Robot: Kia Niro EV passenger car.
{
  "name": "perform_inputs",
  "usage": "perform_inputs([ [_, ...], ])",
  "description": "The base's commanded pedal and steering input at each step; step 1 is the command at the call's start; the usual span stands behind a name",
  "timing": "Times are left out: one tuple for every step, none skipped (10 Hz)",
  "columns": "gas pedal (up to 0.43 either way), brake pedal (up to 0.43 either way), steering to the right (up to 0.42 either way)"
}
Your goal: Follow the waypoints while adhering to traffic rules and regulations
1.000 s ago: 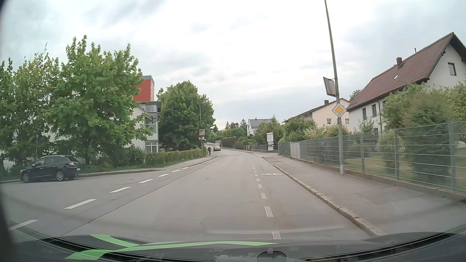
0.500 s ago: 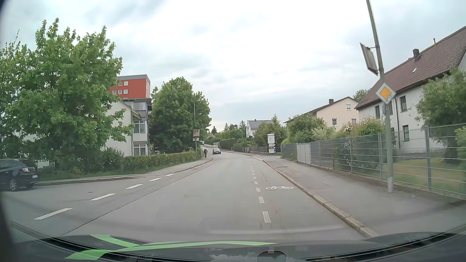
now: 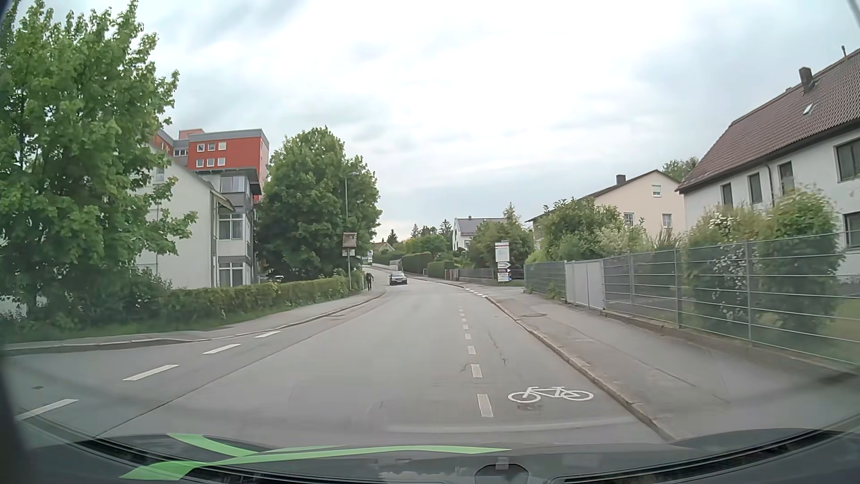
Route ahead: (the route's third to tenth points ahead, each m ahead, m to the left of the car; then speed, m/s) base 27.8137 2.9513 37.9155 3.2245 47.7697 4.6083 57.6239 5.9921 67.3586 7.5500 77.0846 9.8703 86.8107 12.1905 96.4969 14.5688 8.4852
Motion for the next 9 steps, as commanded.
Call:
perform_inputs([
  [0.098,0.000,0.000],
  [0.098,0.000,0.000],
  [0.098,0.000,0.000],
  [0.098,0.000,0.000],
  [0.098,0.000,0.000],
  [0.098,0.000,0.000],
  [0.098,0.000,0.000],
  [0.098,0.000,-0.002],
  [0.098,0.000,-0.004],
])
